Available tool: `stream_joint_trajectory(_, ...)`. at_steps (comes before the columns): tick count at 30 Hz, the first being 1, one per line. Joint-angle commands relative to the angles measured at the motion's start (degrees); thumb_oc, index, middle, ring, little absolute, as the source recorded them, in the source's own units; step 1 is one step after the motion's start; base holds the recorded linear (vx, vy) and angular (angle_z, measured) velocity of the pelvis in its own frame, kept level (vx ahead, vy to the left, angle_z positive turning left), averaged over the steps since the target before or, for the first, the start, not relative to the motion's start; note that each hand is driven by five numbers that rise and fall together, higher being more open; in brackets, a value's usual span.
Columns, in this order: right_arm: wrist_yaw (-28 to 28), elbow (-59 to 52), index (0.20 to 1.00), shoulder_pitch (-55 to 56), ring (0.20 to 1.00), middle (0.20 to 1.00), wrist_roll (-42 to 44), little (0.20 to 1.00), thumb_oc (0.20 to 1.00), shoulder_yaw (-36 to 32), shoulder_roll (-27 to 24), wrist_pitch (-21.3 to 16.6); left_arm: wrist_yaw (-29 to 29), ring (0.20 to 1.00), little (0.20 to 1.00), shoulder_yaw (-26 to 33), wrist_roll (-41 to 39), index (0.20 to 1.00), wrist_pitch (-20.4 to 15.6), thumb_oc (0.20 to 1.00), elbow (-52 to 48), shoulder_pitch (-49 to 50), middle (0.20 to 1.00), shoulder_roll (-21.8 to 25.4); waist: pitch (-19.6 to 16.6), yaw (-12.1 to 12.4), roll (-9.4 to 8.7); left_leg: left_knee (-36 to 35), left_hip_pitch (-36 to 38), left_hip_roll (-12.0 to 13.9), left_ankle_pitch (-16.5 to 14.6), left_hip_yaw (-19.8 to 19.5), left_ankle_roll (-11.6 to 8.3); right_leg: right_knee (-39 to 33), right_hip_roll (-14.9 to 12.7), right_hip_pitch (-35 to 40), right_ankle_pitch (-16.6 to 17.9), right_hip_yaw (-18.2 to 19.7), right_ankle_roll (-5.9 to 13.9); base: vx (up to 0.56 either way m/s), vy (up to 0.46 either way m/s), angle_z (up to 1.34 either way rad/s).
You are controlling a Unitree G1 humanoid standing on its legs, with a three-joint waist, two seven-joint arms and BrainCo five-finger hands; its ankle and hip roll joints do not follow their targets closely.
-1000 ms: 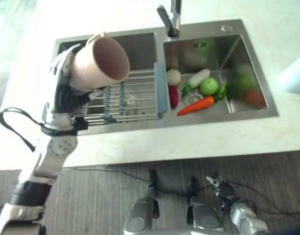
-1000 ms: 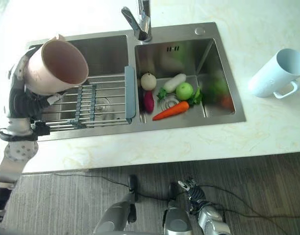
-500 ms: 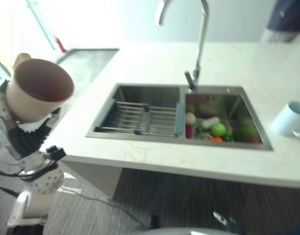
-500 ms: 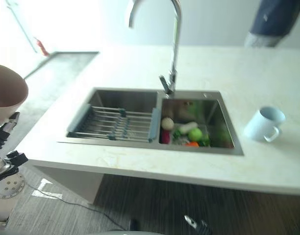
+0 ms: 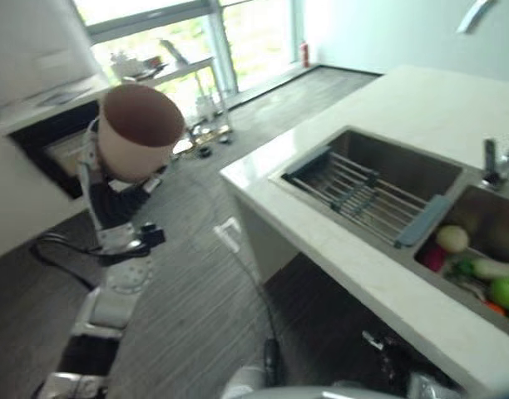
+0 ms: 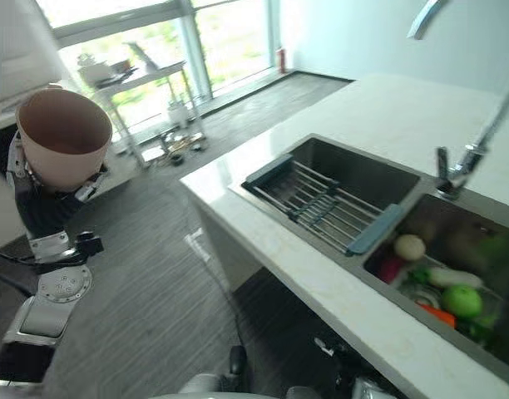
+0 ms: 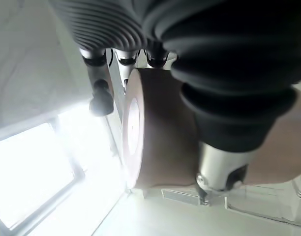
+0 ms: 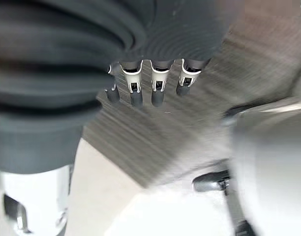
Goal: Place the dishes in the dishwasher.
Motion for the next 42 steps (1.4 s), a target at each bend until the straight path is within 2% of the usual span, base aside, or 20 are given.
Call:
stream_joint_trajectory(1, 6.39, -0.11, 1.000, -0.24, 1.000, 1.000, 1.65, 1.000, 1.000, -0.08, -0.70, -0.75, -2.80, 0.200, 0.200, 3.51, -2.87, 0.200, 0.32, 0.200, -2.53, -2.49, 0.200, 2.34, -0.88, -4.30, 1.30, -2.79, 9.86, -2.10, 3.42, -3.90, 2.16, -10.73, -1.57, 9.78, 3.48, -4.16, 6.53, -0.11, 0.117, 0.23)
stream_joint_trajectory(4, 9.27, 0.86, 1.000, 1.40, 1.000, 1.000, 2.20, 1.000, 1.000, -1.22, -0.55, -0.46, -5.40, 0.200, 0.200, 4.07, -5.10, 0.200, 0.74, 0.200, -3.92, -2.70, 0.200, 2.89, -2.62, -4.74, 0.93, -3.63, 13.92, -0.74, 2.72, -1.35, 1.68, -11.46, -2.06, 9.93, 3.34, -8.05, 6.72, -0.09, 0.170, 0.73)
stream_joint_trajectory(5, 9.64, 1.88, 1.000, 1.97, 1.000, 1.000, 2.50, 1.000, 1.000, -1.56, -0.75, -1.52, -7.30, 0.200, 0.200, 3.41, -5.33, 0.200, 0.78, 0.200, -3.90, -3.77, 0.200, 2.53, -3.40, -5.15, 0.93, -6.09, 16.31, -0.10, 1.42, 1.21, 1.47, -11.20, -2.42, 10.32, 2.73, -11.03, 6.93, -0.06, 0.257, 1.47)
stream_joint_trajectory(7, 9.44, 2.90, 1.000, 1.96, 1.000, 1.000, 2.90, 1.000, 1.000, -1.81, -1.03, -2.15, -8.10, 0.200, 0.200, 2.36, -4.96, 0.200, 1.77, 0.200, -3.97, -4.41, 0.200, 2.44, -3.66, -5.09, 1.09, -8.35, 17.24, 0.21, 1.76, 1.81, 1.24, -10.60, -2.47, 10.40, 2.38, -12.19, 6.96, -0.02, 0.297, 1.22)
stream_joint_trajectory(9, 9.26, 3.36, 1.000, 1.78, 1.000, 1.000, 2.52, 1.000, 1.000, -2.24, -1.01, -2.00, -9.04, 0.200, 0.200, 2.03, -5.80, 0.200, 2.94, 0.200, -4.20, -4.03, 0.200, 2.50, -3.74, -4.36, 1.18, -9.61, 17.44, -0.71, 1.83, 0.41, 1.22, -10.42, -2.65, 10.61, 2.55, -12.28, 7.29, -0.01, 0.366, 0.93)
stream_joint_trajectory(10, 7.94, 3.13, 1.000, 1.75, 1.000, 1.000, 1.17, 1.000, 1.000, -1.98, -0.64, -1.73, -9.17, 0.200, 0.200, 2.64, -5.76, 0.200, 3.88, 0.200, -5.43, -2.57, 0.200, 2.37, -4.13, -2.81, 1.34, -12.25, 17.74, -2.13, 2.43, -1.03, 1.38, -11.70, -3.28, 11.22, 3.49, -13.20, 8.16, -0.02, 0.502, 0.54)
stream_joint_trajectory(14, 5.65, 0.21, 1.000, 1.37, 1.000, 1.000, -1.90, 1.000, 1.000, -0.09, 0.09, 1.20, -9.41, 0.200, 0.200, 6.33, -3.62, 0.200, 2.73, 0.200, -7.62, 1.53, 0.200, 2.58, -4.66, 0.76, 1.06, -14.13, 16.55, -4.76, 2.37, -2.98, 2.80, -12.65, -5.48, 10.59, 5.79, -14.98, 10.66, -0.03, 0.541, 0.33)
stream_joint_trajectory(16, 4.84, -0.27, 1.000, 0.72, 1.000, 1.000, -2.07, 1.000, 1.000, 0.42, 0.38, 1.80, -13.31, 0.200, 0.200, 6.30, -4.22, 0.200, 2.31, 0.200, -7.80, 1.18, 0.200, 2.97, -4.34, 1.60, 1.01, -14.13, 15.99, -5.53, 2.34, -2.95, 3.88, -9.67, -6.70, 9.45, 5.72, -15.42, 11.53, -0.06, 0.364, 0.31)
stream_joint_trajectory(18, 4.38, -0.62, 1.000, 0.29, 1.000, 1.000, -2.00, 1.000, 1.000, 0.33, 0.77, 1.97, -13.75, 0.200, 0.200, 5.56, -3.86, 0.200, 2.06, 0.200, -7.64, 0.44, 0.200, 3.11, -3.85, 1.77, 0.93, -14.13, 15.46, -6.27, 2.46, -3.44, 5.14, -4.41, -7.77, 7.11, 6.47, -14.63, 12.58, -0.05, 0.245, 0.49)
stream_joint_trajectory(20, 2.94, -1.41, 1.000, 0.19, 1.000, 1.000, -0.60, 1.000, 1.000, -0.02, 1.26, 1.79, -14.76, 0.200, 0.200, 3.49, -3.59, 0.200, -0.83, 0.200, -6.37, -1.71, 0.200, 3.72, -2.96, 0.94, 0.93, -14.13, 14.44, -7.03, 3.03, -5.32, 6.79, 3.09, -7.89, 2.73, 8.87, -10.43, 12.87, -0.06, 0.175, 0.70)
stream_joint_trajectory(21, 2.61, -1.32, 1.000, 0.22, 1.000, 1.000, 0.34, 1.000, 1.000, 0.12, 1.35, 1.47, -15.15, 0.200, 0.200, 2.57, -3.25, 0.200, -1.87, 0.200, -6.03, -2.50, 0.200, 3.70, -2.71, 0.44, 0.67, -14.13, 14.49, -7.38, 3.04, -6.52, 7.01, 2.64, -6.96, 2.29, 8.48, -8.53, 12.79, -0.02, 0.050, 1.44)
stream_joint_trajectory(23, 2.95, -1.19, 1.000, 0.60, 1.000, 1.000, 1.23, 1.000, 1.000, 0.54, 1.17, 0.51, -15.93, 0.200, 0.200, 0.26, -2.32, 0.200, -2.88, 0.200, -6.05, -4.55, 0.200, 3.84, -2.66, -0.97, 0.41, -13.84, 14.03, -7.65, 3.61, -9.27, 7.01, -3.96, -4.80, 2.80, 8.11, -4.14, 11.59, 0.04, -0.046, 1.76)
stream_joint_trajectory(24, 3.20, -1.15, 1.000, 1.03, 1.000, 1.000, 0.65, 1.000, 1.000, 0.51, 1.47, 0.18, -16.16, 0.200, 0.200, -1.00, -1.94, 0.200, -3.01, 0.200, -6.08, -5.52, 0.200, 4.64, -2.26, -2.41, 0.28, -13.43, 14.51, -7.97, 3.04, -10.85, 7.41, -5.55, -4.36, 1.33, 11.09, 0.10, 12.56, 0.07, -0.069, 1.19)
stream_joint_trajectory(25, 3.87, -0.69, 1.000, 1.16, 1.000, 1.000, 0.02, 1.000, 1.000, 0.68, 1.64, -0.09, -16.48, 0.200, 0.200, -1.40, -2.26, 0.200, -2.31, 0.200, -6.09, -6.22, 0.200, 5.63, -1.90, -3.01, 0.31, -13.25, 14.65, -7.73, 2.67, -11.11, 7.56, -4.43, -3.96, 0.37, 11.21, 2.03, 12.90, 0.06, -0.057, 0.87)
stream_joint_trajectory(28, 5.63, 1.39, 1.000, 1.13, 1.000, 1.000, 0.00, 1.000, 1.000, 1.06, 1.53, -1.46, -16.94, 0.200, 0.200, -2.44, -0.80, 0.200, -0.26, 0.200, -6.27, -7.39, 0.200, 5.19, -2.55, -2.39, -0.13, -14.09, 14.56, -6.65, 3.16, -10.45, 6.58, -8.06, -3.39, 3.51, 8.32, 0.79, 11.71, 0.07, -0.179, 0.95)
stream_joint_trajectory(30, 4.96, 2.41, 1.000, 1.00, 1.000, 1.000, -0.10, 1.000, 1.000, 1.86, 1.61, 0.39, -18.16, 0.200, 0.200, -2.72, -0.58, 0.200, 2.20, 0.200, -6.62, -7.79, 0.200, 5.58, -3.57, -1.81, -0.54, -14.13, 14.44, -5.16, 3.12, -8.59, 5.39, -10.53, -3.05, 6.44, 6.86, -1.14, 10.83, 0.14, -0.275, 0.21)
stream_joint_trajectory(32, 5.72, 3.00, 1.000, 1.14, 1.000, 1.000, -1.46, 1.000, 1.000, 2.08, 1.25, 1.50, -17.90, 0.200, 0.200, -2.56, -1.89, 0.200, 3.24, 0.200, -6.30, -7.14, 0.200, 6.80, -3.95, -1.76, -0.53, -14.13, 14.63, -4.34, 3.15, -8.69, 4.47, -11.94, -2.31, 8.11, 6.31, -1.65, 10.14, 0.12, -0.216, 0.45)
stream_joint_trajectory(37, 7.13, 6.73, 1.000, 1.72, 1.000, 1.000, -2.98, 1.000, 1.000, 1.48, 0.27, 3.51, -17.62, 0.200, 0.200, -0.94, -1.84, 0.200, 3.05, 0.200, -6.11, -4.68, 0.200, 7.07, -3.89, -1.46, -0.11, -14.13, 13.79, -2.43, 4.36, -8.70, 2.36, -13.33, -1.24, 9.44, 5.68, -2.81, 9.10, 0.06, -0.118, 0.43)
stream_joint_trajectory(40, 8.99, 7.91, 1.000, 1.75, 1.000, 1.000, -1.59, 1.000, 1.000, 1.20, -0.02, 3.45, -17.78, 0.200, 0.200, -0.15, -1.03, 0.200, 2.41, 0.200, -6.83, -2.99, 0.200, 6.49, -3.56, -0.93, -0.07, -14.01, 14.05, -2.92, 4.34, -10.92, 2.16, -13.56, -0.93, 9.28, 5.54, -1.99, 8.71, -0.01, -0.043, 0.18)
stream_joint_trajectory(42, 9.52, 8.47, 1.000, 1.55, 1.000, 1.000, -0.95, 1.000, 1.000, 1.14, -0.84, 3.46, -17.55, 0.200, 0.200, -0.29, -1.41, 0.200, 1.68, 0.200, -7.18, -2.92, 0.200, 5.57, -2.77, -1.07, -0.33, -10.18, 12.43, -3.00, 3.81, -10.01, 2.02, -13.48, -1.56, 9.36, 5.85, -1.90, 8.34, -0.16, 0.013, -0.02)
